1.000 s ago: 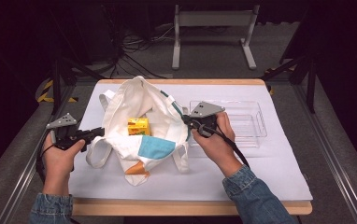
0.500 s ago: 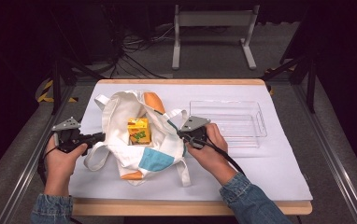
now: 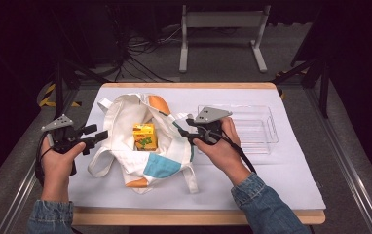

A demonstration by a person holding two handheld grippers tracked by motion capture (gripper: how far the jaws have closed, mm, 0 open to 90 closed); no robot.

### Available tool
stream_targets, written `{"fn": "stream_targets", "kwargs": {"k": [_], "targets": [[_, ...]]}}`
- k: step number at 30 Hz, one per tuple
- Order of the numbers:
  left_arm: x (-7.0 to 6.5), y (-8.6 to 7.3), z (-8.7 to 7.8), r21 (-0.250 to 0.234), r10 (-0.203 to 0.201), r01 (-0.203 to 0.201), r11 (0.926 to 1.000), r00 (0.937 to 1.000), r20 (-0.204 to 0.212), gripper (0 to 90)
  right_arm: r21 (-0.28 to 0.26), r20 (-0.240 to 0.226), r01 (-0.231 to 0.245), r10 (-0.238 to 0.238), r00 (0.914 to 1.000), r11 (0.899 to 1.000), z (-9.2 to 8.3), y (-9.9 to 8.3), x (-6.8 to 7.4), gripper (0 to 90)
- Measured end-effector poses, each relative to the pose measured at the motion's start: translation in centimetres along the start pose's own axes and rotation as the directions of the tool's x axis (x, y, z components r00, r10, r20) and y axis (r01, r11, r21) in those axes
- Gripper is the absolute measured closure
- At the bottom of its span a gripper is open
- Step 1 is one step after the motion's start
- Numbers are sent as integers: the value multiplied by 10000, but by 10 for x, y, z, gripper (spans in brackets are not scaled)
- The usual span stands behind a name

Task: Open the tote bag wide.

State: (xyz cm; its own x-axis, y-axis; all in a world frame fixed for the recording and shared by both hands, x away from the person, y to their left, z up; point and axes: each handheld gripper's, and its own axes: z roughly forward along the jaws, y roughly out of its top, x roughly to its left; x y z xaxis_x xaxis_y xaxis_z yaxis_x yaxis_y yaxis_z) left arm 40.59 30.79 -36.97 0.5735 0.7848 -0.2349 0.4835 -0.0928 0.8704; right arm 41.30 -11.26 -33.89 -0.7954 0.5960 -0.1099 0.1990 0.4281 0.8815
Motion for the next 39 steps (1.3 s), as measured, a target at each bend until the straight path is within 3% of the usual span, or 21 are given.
{"fn": "stream_targets", "kwargs": {"k": [4,7,9,13,14,15,16,18,22,28,29,32,39], "targets": [[12,8,8,-547,-47,43,9985,10000,-76,362,-305,-128,143,-147,9998,9994,13,14,-1,493],[21,9,21,-873,-238,254,9959,9995,193,385,-455,-233,412,-423,9988,9981,28,25,-1,514],[24,10,26,-933,-220,232,9954,9997,138,410,-544,-250,687,-701,9972,9962,37,32,-1,544],[31,10,33,-906,-333,354,9953,9991,244,548,-566,-397,933,-957,9946,9940,50,39,-2,612],[32,10,35,-804,-349,374,9961,9989,327,548,-530,-487,988,-1014,9937,9937,54,40,-3,656],[33,10,37,-691,-371,405,9968,9980,502,730,-284,-650,968,-985,9930,9949,60,41,-6,816],[33,9,38,-599,-368,404,9974,9975,608,730,-284,-650,968,-985,9930,9949,60,41,-6,816],[33,8,38,-368,-255,281,9989,9972,702,881,-184,-585,903,-912,9941,9957,62,40,-11,881],[34,6,36,76,136,-136,9999,9999,58,892,122,-67,907,-906,9959,9958,60,34,-24,887],[35,0,44,772,251,-228,9968,9993,-283,895,900,126,627,-640,9979,9940,65,20,-40,889],[35,-2,48,1085,232,-188,9939,9990,-395,895,1298,208,785,-818,9964,9884,71,15,-41,890],[37,-6,53,1353,135,-73,9908,9989,-454,895,1723,287,964,-1028,9943,9803,77,11,-40,891],[49,-26,65,1759,-478,502,9831,9987,-183,895,2919,230,1055,-1173,9928,9506,95,2,-38,891]]}}
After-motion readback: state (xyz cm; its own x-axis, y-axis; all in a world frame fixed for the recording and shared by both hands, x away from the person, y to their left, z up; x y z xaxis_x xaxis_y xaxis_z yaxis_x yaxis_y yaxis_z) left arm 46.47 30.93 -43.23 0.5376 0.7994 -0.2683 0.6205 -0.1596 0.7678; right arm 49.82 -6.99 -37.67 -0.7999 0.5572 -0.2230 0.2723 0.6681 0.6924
